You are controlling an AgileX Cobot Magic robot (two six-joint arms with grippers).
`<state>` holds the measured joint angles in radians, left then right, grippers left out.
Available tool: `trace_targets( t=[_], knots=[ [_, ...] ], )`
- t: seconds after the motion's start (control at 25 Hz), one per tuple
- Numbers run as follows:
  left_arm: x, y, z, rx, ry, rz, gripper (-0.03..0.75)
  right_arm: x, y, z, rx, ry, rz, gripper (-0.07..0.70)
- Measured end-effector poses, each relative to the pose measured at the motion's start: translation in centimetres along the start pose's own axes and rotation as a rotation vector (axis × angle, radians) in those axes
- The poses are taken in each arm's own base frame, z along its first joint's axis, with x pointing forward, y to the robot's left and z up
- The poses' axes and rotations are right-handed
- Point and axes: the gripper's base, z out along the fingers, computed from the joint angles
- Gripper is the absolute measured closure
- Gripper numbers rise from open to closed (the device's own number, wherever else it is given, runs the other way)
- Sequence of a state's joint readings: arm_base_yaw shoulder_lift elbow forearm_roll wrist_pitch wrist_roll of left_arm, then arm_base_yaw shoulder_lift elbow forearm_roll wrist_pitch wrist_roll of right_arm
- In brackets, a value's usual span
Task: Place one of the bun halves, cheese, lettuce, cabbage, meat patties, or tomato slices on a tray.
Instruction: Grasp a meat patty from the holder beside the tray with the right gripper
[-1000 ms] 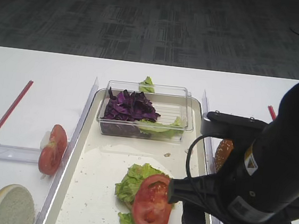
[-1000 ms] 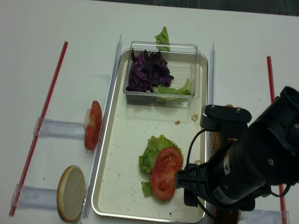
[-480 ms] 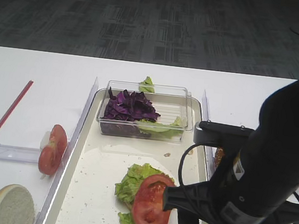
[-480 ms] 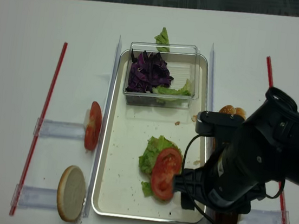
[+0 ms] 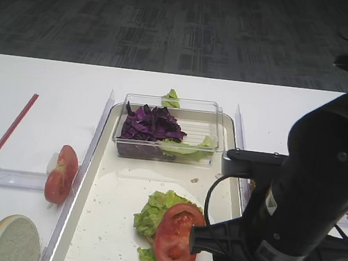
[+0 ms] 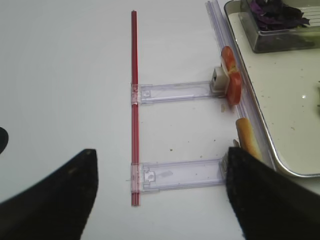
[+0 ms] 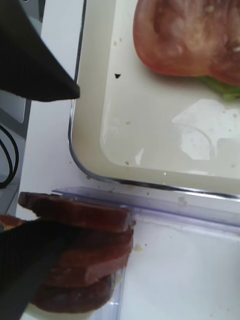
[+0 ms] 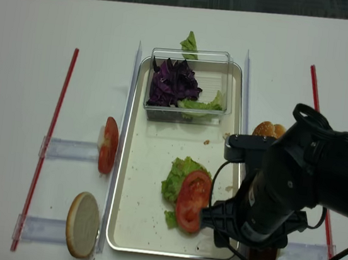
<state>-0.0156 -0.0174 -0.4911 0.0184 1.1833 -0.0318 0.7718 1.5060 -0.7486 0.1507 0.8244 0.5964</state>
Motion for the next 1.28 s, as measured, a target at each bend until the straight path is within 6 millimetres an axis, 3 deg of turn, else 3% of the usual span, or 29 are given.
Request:
trace_targets(
  t=[0.68,1.28],
  knots=[
    [0.00,0.00,0.00,0.000,0.000,0.000,0.223,0.00,-0.39,-0.01,0.043,0.000,-0.014,0.226],
    [0.00,0.00,0.00,0.000,0.000,0.000,0.223,-0.12,-0.76,-0.03,0.084,-0.012,-0.011,0.412]
  ],
)
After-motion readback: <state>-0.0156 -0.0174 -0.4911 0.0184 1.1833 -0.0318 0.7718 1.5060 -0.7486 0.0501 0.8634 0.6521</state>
